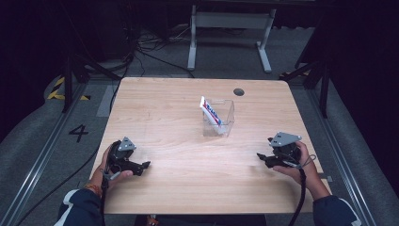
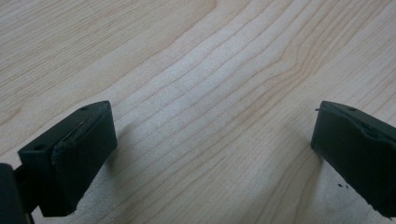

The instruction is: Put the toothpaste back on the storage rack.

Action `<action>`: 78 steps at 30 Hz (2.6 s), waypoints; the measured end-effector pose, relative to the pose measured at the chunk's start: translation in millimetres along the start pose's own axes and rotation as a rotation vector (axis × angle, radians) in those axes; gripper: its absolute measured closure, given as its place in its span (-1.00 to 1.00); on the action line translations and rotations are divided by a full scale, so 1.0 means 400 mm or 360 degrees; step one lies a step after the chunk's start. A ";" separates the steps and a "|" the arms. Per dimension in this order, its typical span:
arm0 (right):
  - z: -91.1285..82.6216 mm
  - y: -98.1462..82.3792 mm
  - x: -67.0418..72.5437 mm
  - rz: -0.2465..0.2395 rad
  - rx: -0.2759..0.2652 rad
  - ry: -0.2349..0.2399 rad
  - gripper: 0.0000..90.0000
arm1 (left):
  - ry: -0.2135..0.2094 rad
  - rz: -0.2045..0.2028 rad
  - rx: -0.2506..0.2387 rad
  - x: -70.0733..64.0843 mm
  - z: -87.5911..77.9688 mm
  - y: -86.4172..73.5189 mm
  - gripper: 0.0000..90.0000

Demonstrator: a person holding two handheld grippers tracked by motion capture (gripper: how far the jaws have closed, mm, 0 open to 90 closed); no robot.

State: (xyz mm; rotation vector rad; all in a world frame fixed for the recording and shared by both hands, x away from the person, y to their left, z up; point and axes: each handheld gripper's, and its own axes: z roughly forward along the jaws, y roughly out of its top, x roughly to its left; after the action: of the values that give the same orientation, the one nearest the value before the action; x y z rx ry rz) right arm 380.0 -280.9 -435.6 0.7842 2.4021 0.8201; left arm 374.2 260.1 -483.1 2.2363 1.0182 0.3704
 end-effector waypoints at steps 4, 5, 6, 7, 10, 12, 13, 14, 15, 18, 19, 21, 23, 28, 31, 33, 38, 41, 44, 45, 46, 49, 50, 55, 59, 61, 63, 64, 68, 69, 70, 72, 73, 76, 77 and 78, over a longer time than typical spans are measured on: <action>-0.007 -0.023 -0.005 0.0017 -0.0006 -0.0003 -0.39 | 0.0001 -0.0001 -0.0001 0.000 0.000 0.000 -0.99; -0.009 -0.029 -0.005 0.0029 0.0001 -0.0003 -0.39 | 0.0001 0.0000 -0.0001 0.000 0.000 0.000 -0.99; -0.009 -0.036 -0.007 0.0026 0.0004 -0.0008 -0.40 | 0.0002 -0.0001 -0.0001 0.000 0.000 0.000 -0.99; -0.011 -0.042 -0.008 0.0029 -0.0001 -0.0012 -0.41 | 0.0003 -0.0001 -0.0001 0.000 0.000 0.000 -0.99; -0.018 -0.062 -0.012 0.0073 -0.0011 -0.0014 -0.42 | 0.0002 -0.0001 -0.0001 0.000 0.000 0.000 -0.99; -0.020 -0.077 -0.015 0.0092 -0.0023 -0.0021 -0.42 | 0.0003 -0.0001 -0.0001 0.000 0.000 0.000 -0.99; -0.022 -0.082 -0.014 0.0108 -0.0015 -0.0024 -0.43 | 0.0003 -0.0001 -0.0001 0.000 0.000 0.000 -0.99; -0.022 -0.090 -0.015 0.0110 -0.0024 -0.0026 -0.43 | 0.0003 -0.0002 -0.0001 0.000 0.000 0.000 -0.99; -0.023 -0.097 -0.016 0.0123 -0.0008 -0.0028 -0.43 | 0.0003 -0.0001 -0.0001 0.000 0.000 0.000 -0.99; -0.025 -0.123 -0.022 0.0175 -0.0011 -0.0003 -0.46 | 0.0002 -0.0001 -0.0001 0.000 0.000 0.000 -0.99; -0.025 -0.132 -0.023 0.0187 0.0003 -0.0009 -0.47 | 0.0002 -0.0001 -0.0001 0.000 0.000 0.000 -0.99; -0.026 -0.150 -0.026 0.0228 0.0005 -0.0013 -0.48 | 0.0002 -0.0002 -0.0001 0.000 0.000 0.000 -0.99; -0.027 -0.169 -0.029 0.0274 0.0008 -0.0022 -0.49 | 0.0002 -0.0002 -0.0001 0.000 0.000 0.000 -0.99; -0.032 -0.210 -0.038 0.0420 -0.0027 -0.0010 -0.53 | 0.0002 -0.0001 0.0000 0.000 0.000 0.000 -0.99; -0.029 -0.234 -0.042 0.0504 -0.0078 0.0020 -0.57 | 0.0002 -0.0002 -0.0001 0.000 0.000 0.000 -0.99; -0.028 -0.238 -0.045 0.0541 -0.0080 0.0033 -0.59 | 0.0003 -0.0003 -0.0001 -0.001 0.000 0.000 -0.99; -0.027 -0.238 -0.045 0.0540 -0.0080 0.0033 -0.59 | 0.0010 -0.0009 -0.0003 -0.002 0.000 -0.001 -0.99; -0.027 -0.238 -0.044 0.0541 -0.0079 0.0033 -0.59 | 0.0010 -0.0009 -0.0003 -0.002 0.000 -0.001 -0.99; -0.027 -0.238 -0.045 0.0539 -0.0080 0.0033 -0.59 | 0.0011 -0.0010 -0.0004 -0.002 0.000 -0.001 -0.99; -0.027 -0.238 -0.045 0.0539 -0.0080 0.0033 -0.59 | 0.0012 -0.0012 -0.0001 -0.002 -0.001 -0.001 -0.99; -0.027 -0.238 -0.045 0.0540 -0.0080 0.0033 -0.59 | 0.0015 -0.0013 -0.0001 -0.002 -0.001 -0.001 -0.99; -0.027 -0.238 -0.045 0.0540 -0.0080 0.0033 -0.59 | 0.0018 -0.0021 0.0000 -0.003 -0.001 -0.001 -0.99; -0.027 -0.238 -0.044 0.0541 -0.0079 0.0034 -0.59 | 0.0014 -0.0024 0.0003 -0.004 -0.001 -0.001 -0.99; -0.027 -0.238 -0.045 0.0540 -0.0080 0.0033 -0.59 | 0.0015 -0.0017 0.0000 -0.002 -0.001 -0.001 -0.99; -0.027 -0.238 -0.045 0.0540 -0.0080 0.0033 -0.60 | 0.0014 -0.0006 0.0007 0.000 -0.001 0.001 -0.99; -0.027 -0.238 -0.045 0.0540 -0.0080 0.0032 -0.60 | 0.0016 -0.0005 0.0005 0.000 0.000 0.001 -0.99; -0.027 -0.238 -0.045 0.0541 -0.0079 0.0031 -0.60 | 0.0015 -0.0007 0.0005 0.000 0.000 0.001 -0.99; -0.027 -0.238 -0.045 0.0541 -0.0078 0.0030 -0.61 | 0.0015 -0.0006 0.0006 0.000 0.000 0.001 -0.99; -0.026 -0.238 -0.046 0.0551 -0.0069 0.0021 -0.64 | 0.0015 -0.0006 0.0005 0.000 0.000 0.001 -0.99; -0.026 -0.238 -0.046 0.0552 -0.0069 0.0020 -0.65 | 0.0015 -0.0006 0.0006 0.000 0.000 0.001 -0.99; -0.026 -0.238 -0.046 0.0552 -0.0068 0.0020 -0.65 | 0.0015 -0.0007 0.0006 0.000 0.000 0.001 -0.99; -0.026 -0.238 -0.046 0.0554 -0.0067 0.0020 -0.65 | 0.0015 -0.0007 0.0005 0.000 0.000 0.001 -0.99; -0.026 -0.238 -0.046 0.0556 -0.0067 0.0018 -0.66 | 0.0015 -0.0007 0.0006 0.000 0.000 0.001 -0.99; -0.025 -0.237 -0.047 0.0573 -0.0066 0.0008 -0.67 | 0.0015 -0.0007 0.0006 0.000 0.000 0.001 -0.99; -0.025 -0.237 -0.048 0.0583 -0.0063 -0.0002 -0.69 | 0.0015 -0.0007 0.0006 0.000 0.000 0.001 -0.99; -0.024 -0.237 -0.048 0.0586 -0.0061 -0.0006 -0.70 | 0.0017 -0.0006 0.0005 -0.001 0.000 0.001 -0.99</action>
State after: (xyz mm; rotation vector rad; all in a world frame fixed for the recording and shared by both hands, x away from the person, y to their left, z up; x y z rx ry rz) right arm 354.0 -359.1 -486.9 1.2331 2.2623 0.9979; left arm 374.3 259.6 -482.8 2.2368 1.0291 0.3794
